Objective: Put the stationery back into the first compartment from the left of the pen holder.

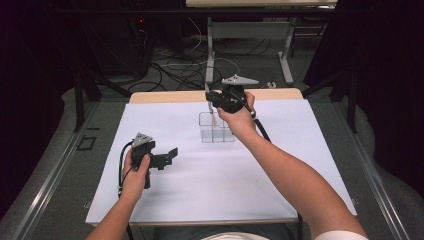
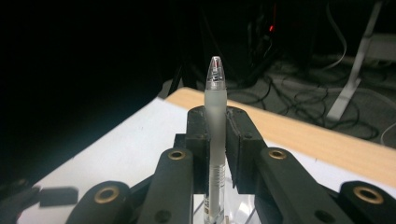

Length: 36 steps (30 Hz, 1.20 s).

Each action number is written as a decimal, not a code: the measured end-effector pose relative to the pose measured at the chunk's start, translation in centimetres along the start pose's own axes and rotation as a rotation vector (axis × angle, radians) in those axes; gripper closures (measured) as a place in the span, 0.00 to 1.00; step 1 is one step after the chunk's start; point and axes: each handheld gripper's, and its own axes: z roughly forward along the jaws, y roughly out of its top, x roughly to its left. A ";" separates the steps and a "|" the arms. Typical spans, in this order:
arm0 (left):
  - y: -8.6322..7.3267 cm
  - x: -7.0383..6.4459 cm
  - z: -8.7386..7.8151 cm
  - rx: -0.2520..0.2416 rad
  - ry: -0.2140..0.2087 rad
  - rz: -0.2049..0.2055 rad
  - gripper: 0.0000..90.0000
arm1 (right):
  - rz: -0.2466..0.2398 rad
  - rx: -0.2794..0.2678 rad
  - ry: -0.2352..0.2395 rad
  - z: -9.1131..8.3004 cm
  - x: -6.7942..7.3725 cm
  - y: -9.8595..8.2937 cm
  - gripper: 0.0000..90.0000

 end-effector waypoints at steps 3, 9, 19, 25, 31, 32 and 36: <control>0.0 0.1 -0.1 0.010 -0.003 0.003 0.02 | -0.018 -0.056 -0.005 0.2 0.1 0.0 0.89; 0.0 0.1 -0.2 0.005 -0.005 0.006 0.02 | -0.038 -0.083 -0.023 1.5 0.2 -0.4 0.89; -0.2 0.2 -0.5 0.001 -0.005 -0.007 0.02 | -0.034 -0.070 -0.037 3.0 0.0 -1.2 0.89; -0.2 0.3 -0.4 0.002 -0.004 -0.005 0.02 | -0.043 -0.051 -0.042 3.6 -0.1 -1.5 0.89; -0.2 0.3 -0.5 0.003 -0.004 -0.005 0.02 | -0.044 -0.026 -0.042 4.1 0.0 -2.0 0.89; -0.2 0.3 -0.5 0.003 -0.004 -0.004 0.02 | -0.050 -0.026 -0.042 4.2 0.1 -2.2 0.89; -0.1 0.2 -0.5 0.002 -0.003 -0.003 0.02 | -0.057 -0.001 -0.047 4.4 0.4 -2.5 0.89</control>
